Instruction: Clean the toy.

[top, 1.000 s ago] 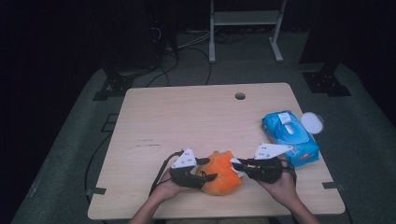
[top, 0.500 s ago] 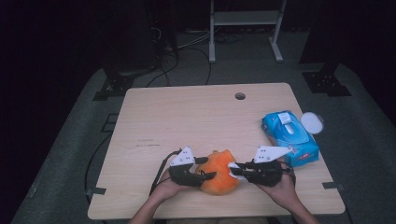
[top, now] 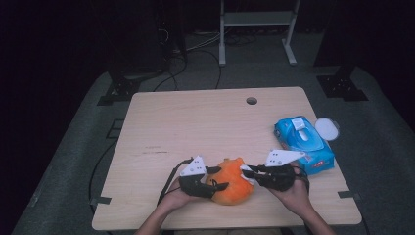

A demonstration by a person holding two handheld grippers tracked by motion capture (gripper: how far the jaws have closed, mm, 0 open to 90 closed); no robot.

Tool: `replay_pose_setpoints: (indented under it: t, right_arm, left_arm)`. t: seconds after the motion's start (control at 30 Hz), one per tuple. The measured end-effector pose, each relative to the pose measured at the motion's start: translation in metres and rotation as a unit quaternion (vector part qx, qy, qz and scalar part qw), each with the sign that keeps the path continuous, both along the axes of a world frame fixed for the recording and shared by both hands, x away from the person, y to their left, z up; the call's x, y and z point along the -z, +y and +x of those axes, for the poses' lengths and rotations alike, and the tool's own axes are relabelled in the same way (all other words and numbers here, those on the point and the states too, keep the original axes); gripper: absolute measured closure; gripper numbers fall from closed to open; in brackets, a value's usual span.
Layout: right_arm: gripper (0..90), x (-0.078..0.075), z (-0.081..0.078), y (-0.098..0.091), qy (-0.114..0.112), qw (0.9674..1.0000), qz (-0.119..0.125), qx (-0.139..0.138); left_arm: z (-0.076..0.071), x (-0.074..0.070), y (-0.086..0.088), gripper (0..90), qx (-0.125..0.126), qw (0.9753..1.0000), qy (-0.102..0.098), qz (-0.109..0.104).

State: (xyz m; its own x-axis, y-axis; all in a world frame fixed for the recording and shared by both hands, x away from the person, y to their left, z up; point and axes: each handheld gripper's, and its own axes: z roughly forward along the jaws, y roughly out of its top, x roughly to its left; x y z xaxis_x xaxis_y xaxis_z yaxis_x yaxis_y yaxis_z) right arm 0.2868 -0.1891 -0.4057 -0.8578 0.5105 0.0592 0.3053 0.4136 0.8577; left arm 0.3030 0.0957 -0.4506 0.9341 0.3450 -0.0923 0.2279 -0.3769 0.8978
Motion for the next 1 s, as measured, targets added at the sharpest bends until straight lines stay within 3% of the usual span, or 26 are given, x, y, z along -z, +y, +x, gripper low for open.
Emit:
replay_pose_setpoints:
  t: [0.13, 0.23, 0.37, 0.47, 0.67, 0.8, 0.9, 1.0]
  right_arm:
    - [79.9, 0.002, -0.004, 0.0, 0.006, 1.0, -0.001, -0.004]
    - [80.0, 0.003, -0.009, 0.004, 0.01, 0.9997, 0.0, -0.02]
    - [80.0, 0.002, -0.013, 0.007, 0.009, 0.9993, 0.001, -0.036]
    - [80.1, 0.0, -0.008, 0.004, 0.006, 0.9996, 0.009, -0.025]
    - [80.2, 0.0, 0.006, -0.003, 0.013, 0.9996, 0.026, 0.006]
    - [80.2, 0.004, 0.012, -0.007, 0.02, 0.999, 0.029, 0.027]
    - [80.2, 0.004, 0.009, -0.007, 0.02, 0.9991, 0.026, 0.028]
    - [80.2, 0.003, 0.003, -0.001, 0.025, 0.9989, 0.037, 0.009]
  left_arm:
    - [0.0, -0.002, -0.001, 34.4, 0.0, 1.0, 0.002, -0.003]
    - [-0.001, -0.006, -0.003, 19.1, -0.007, 0.9999, -0.013, -0.004]
    - [-0.004, -0.003, -0.005, 28.0, 0.007, 0.9999, -0.012, -0.002]
    - [-0.006, -0.003, -0.007, 32.8, 0.016, 0.9997, -0.017, 0.006]
    - [-0.013, -0.003, -0.015, 34.1, 0.033, 0.9988, -0.033, 0.018]
    - [-0.013, -0.002, -0.016, 34.1, 0.03, 0.999, -0.03, 0.014]
    - [-0.012, -0.002, -0.016, 33.5, 0.021, 0.9993, -0.026, 0.014]
    - [-0.013, -0.001, -0.018, 33.2, 0.017, 0.9994, -0.028, 0.014]
